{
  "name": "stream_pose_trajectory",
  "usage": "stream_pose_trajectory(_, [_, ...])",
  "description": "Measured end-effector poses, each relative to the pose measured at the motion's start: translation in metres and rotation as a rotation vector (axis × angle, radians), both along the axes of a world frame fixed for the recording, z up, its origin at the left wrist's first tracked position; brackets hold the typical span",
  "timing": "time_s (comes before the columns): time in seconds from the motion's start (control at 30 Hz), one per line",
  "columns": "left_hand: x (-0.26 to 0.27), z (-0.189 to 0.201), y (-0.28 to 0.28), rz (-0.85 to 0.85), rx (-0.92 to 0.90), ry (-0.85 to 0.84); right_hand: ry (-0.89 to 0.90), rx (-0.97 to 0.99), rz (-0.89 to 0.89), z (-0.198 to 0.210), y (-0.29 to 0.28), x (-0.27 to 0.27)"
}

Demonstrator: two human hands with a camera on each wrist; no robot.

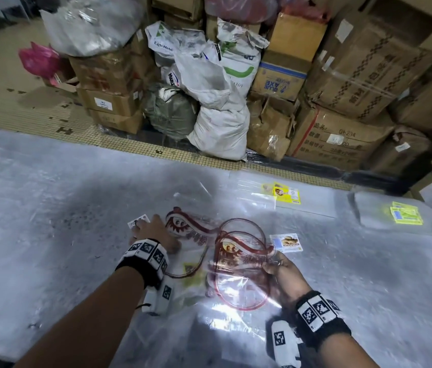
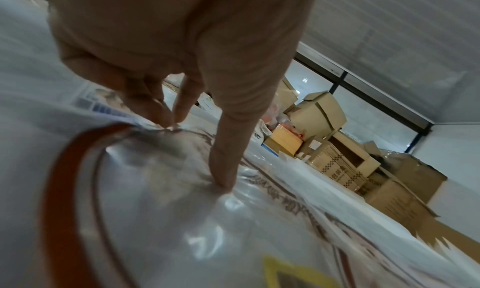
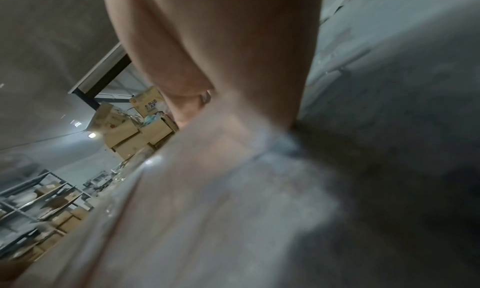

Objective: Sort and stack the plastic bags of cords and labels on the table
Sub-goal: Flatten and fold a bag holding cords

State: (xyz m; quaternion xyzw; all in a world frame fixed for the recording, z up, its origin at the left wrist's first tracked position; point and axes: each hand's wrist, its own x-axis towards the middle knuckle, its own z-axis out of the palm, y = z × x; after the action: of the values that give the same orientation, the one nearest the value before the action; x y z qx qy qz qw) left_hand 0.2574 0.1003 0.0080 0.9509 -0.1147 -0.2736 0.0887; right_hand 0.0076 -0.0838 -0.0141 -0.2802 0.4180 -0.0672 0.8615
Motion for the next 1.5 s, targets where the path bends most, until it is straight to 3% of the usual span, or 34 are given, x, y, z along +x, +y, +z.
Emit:
stream_pose_trajectory(0.13, [-0.009,0.0,0.002,-0.015,-0.057,-0.053,0.019,-0.028,0.015,0.001,-0.003,-0.001])
stream_pose_trajectory(0.37, [-0.004,0.015,0.008,0.087,-0.226,0.051,0.034,-0.098,0.036,-0.002,-0.002,-0.006])
stream_pose_trajectory(0.5, [-0.006,0.032,0.013,0.069,-0.578,0.166,0.015,-0.102,0.032,-0.003,-0.003,-0.006])
stream_pose_trajectory(0.63, [-0.031,0.063,0.014,0.133,-0.897,0.568,-0.005,-0.074,-0.001,-0.006,-0.005,-0.006])
stream_pose_trajectory(0.9, [-0.077,0.125,0.006,0.011,-1.291,0.646,-0.007,-0.138,0.033,-0.008,-0.006,-0.005])
stream_pose_trajectory(1.0, [-0.092,0.103,-0.01,0.087,-1.236,0.656,-0.027,-0.181,0.075,-0.009,-0.007,-0.006])
stream_pose_trajectory(1.13, [-0.114,0.034,-0.027,0.265,-0.894,0.431,-0.14,-0.223,0.099,-0.003,-0.005,-0.007])
stream_pose_trajectory(1.3, [-0.125,0.01,-0.024,0.268,-0.667,0.236,-0.314,-0.027,0.057,0.002,-0.002,-0.008])
stream_pose_trajectory(1.4, [-0.122,0.007,-0.023,0.207,-0.611,0.185,-0.219,-0.051,0.053,-0.002,-0.007,-0.009])
stream_pose_trajectory(1.5, [-0.116,0.011,-0.021,0.226,-0.731,0.258,-0.262,-0.025,0.094,0.009,-0.006,-0.009])
